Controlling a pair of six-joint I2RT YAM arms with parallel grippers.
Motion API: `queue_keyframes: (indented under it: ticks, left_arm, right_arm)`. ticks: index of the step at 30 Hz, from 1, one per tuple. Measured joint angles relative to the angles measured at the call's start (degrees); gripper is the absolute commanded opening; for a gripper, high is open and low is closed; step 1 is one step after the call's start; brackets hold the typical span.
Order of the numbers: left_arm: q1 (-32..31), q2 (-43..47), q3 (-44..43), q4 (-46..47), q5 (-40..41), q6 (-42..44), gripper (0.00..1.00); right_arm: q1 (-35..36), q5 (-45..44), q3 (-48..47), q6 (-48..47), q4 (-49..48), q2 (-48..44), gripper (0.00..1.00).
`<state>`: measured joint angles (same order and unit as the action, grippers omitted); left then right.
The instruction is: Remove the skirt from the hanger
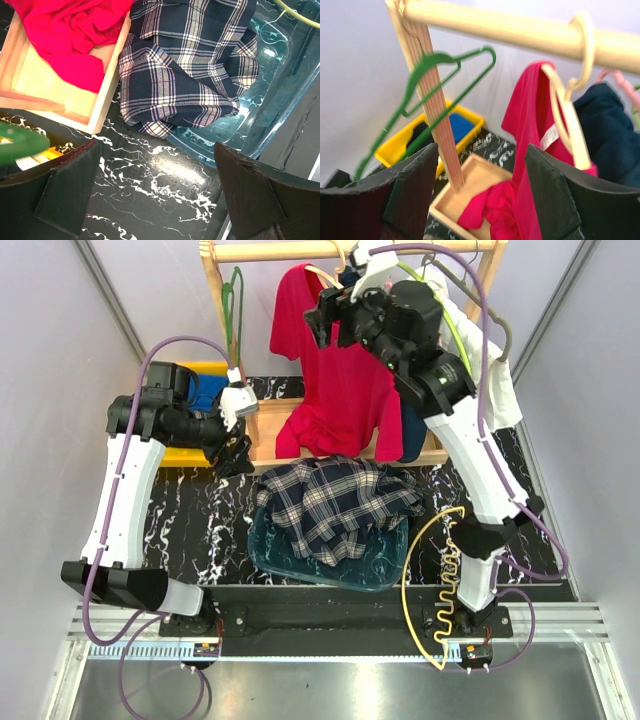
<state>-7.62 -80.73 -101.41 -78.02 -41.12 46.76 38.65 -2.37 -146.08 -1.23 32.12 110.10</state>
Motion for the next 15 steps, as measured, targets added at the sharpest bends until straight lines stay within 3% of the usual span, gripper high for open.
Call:
queue_keyframes:
  ticks: [7,15]
  left_arm:
    - [0.0,0.0,0.7,0.1,0.6,0.5,0.99]
    - [0.0,0.0,0.7,0.1,1.4,1.6,0.99]
  right_arm:
    - [-0.1,-1.7,1.7,-1.6,-6.6,-4.5,0.81]
    - [-2.0,-4.1,0.2,-3.3,-8.3,-0.2,0.82]
